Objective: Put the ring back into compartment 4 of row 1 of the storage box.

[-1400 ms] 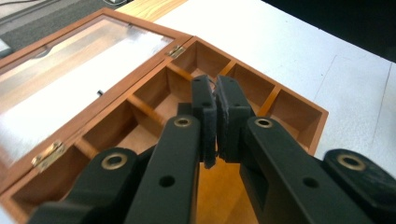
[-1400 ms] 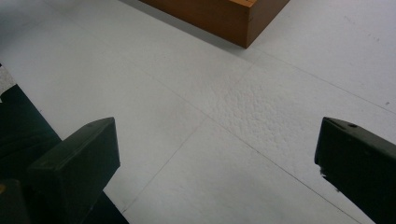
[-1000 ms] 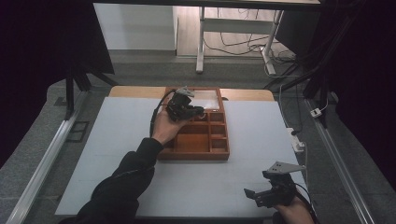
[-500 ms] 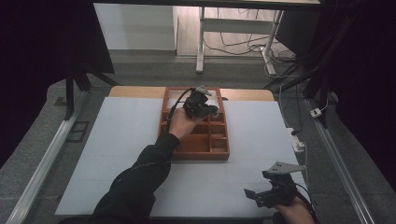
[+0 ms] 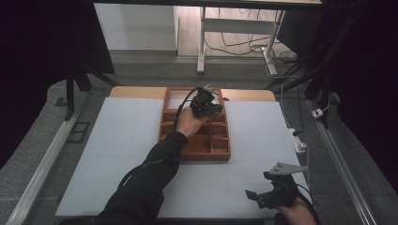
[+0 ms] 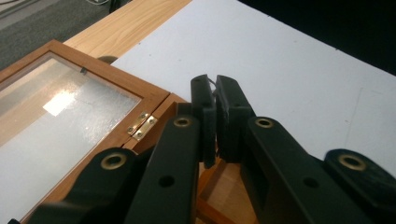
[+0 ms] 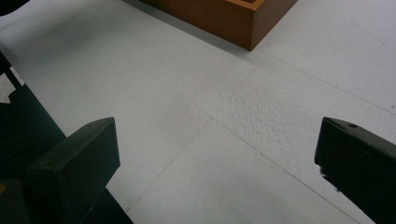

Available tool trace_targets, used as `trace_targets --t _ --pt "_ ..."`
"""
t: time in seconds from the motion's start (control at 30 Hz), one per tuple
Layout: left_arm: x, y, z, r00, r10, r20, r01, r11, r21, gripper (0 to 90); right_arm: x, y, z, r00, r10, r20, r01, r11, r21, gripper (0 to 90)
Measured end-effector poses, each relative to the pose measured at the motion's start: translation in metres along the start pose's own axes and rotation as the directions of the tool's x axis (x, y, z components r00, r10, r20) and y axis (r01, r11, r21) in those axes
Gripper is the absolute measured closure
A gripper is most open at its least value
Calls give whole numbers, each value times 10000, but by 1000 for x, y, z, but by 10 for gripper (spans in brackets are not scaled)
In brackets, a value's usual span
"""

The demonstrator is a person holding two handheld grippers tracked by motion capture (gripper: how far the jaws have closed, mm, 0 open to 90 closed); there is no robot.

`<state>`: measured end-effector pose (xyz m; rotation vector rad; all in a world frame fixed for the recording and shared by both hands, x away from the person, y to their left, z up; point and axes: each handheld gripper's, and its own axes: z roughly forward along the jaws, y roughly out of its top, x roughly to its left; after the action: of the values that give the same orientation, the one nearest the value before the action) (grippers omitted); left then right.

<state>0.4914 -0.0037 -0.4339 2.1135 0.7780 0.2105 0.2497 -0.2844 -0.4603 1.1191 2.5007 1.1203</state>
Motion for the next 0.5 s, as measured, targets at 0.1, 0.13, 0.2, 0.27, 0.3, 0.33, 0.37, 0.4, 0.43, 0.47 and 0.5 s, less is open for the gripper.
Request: trace_targets --t 0.1,0.13,0.2,0.27,0.3,0.33,0.37,0.4,0.43,0.47,0.5 --pt "3 -3 3 10000 -56 -65 57 10000 44 859 0 0 0 10000 -12 19 12 10000 15 0" --pt "3 -3 4 9999 -131 -72 131 9999 40 859 0 0 0 10000 -11 15 11 10000 15 0" --pt "5 -5 6 9998 -186 -117 187 9998 97 859 0 0 0 10000 -16 -31 16 10000 13 0" --pt "7 -7 9 9996 -236 -141 238 9996 151 859 0 0 0 10000 -13 -33 13 10000 14 0" --pt "8 -8 10 9995 -268 -154 271 9995 176 859 0 0 0 10000 -16 -37 16 10000 17 0" --pt "8 -8 11 9994 -305 -154 308 9994 185 859 0 0 0 10000 -15 -40 15 10000 8 0" --pt "9 -9 12 9992 -361 -165 363 9992 168 859 0 0 0 10000 -19 -43 19 10000 9 0" --pt "9 -10 13 9991 -382 -173 386 9990 211 858 0 0 0 10000 -20 -45 20 10000 11 0" --pt "10 -11 14 9990 -419 -169 423 9988 231 858 0 0 0 10000 -15 -41 15 10000 16 0" --pt "10 -12 16 9989 -428 -172 433 9987 259 858 0 0 0 10000 -12 -38 12 10000 32 0" --pt "11 -12 17 9987 -464 -198 470 9984 310 858 0 0 0 10000 -16 -42 16 10000 34 0"
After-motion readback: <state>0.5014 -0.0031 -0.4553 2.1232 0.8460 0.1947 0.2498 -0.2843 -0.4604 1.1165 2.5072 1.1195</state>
